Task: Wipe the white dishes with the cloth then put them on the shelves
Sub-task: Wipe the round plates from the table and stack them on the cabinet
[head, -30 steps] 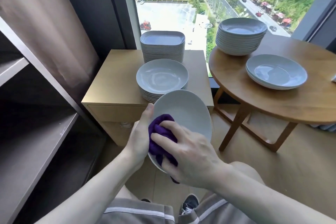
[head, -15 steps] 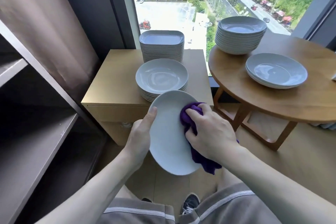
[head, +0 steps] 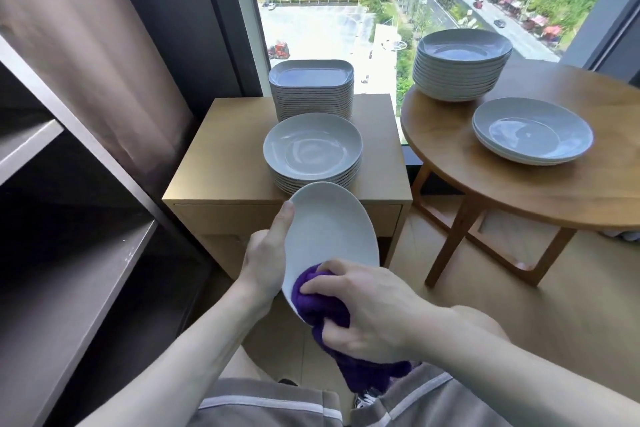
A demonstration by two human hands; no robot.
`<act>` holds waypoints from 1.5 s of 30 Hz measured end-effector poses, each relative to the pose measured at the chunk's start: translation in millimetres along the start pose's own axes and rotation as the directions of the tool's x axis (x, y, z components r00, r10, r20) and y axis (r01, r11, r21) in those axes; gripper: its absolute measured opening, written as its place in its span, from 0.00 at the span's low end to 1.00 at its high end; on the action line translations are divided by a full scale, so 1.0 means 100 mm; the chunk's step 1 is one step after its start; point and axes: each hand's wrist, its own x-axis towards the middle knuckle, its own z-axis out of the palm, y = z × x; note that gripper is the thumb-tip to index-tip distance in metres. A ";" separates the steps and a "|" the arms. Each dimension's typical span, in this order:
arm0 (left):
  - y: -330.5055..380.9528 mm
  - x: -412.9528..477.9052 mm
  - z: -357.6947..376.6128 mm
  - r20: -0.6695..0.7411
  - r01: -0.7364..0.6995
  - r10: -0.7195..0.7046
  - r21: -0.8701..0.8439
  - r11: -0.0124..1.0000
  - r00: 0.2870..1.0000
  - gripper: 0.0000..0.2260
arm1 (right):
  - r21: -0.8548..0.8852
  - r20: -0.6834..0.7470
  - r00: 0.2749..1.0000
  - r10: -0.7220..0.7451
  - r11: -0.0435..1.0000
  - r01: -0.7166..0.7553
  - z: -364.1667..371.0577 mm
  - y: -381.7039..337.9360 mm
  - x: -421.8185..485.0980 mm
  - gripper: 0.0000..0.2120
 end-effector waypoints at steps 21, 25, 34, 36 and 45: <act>-0.08 -0.02 0.03 0.169 -0.153 0.150 0.004 0.988 0.974 0.23 | -0.156 -0.260 0.860 0.439 0.860 -0.486 -0.20 0.39 0.10 0.20; -0.04 0.02 -0.05 0.082 -0.138 0.135 0.042 0.990 0.988 0.25 | 0.002 -0.094 0.911 0.401 0.915 -0.402 -0.16 0.31 0.06 0.17; -0.07 -0.01 0.06 -0.006 -0.063 0.063 -0.052 0.997 0.998 0.23 | 0.251 -0.082 0.992 0.094 0.965 -0.071 -0.07 -0.10 0.03 0.16; -0.10 -0.04 0.12 0.048 0.015 -0.010 -0.110 0.994 0.999 0.23 | 0.267 -0.160 0.985 0.059 0.964 -0.014 -0.07 -0.13 0.02 0.18; -0.16 -0.13 0.25 0.168 0.065 -0.036 -0.169 0.984 0.985 0.21 | -0.124 -0.532 0.843 0.080 0.977 -0.171 -0.18 0.07 0.07 0.22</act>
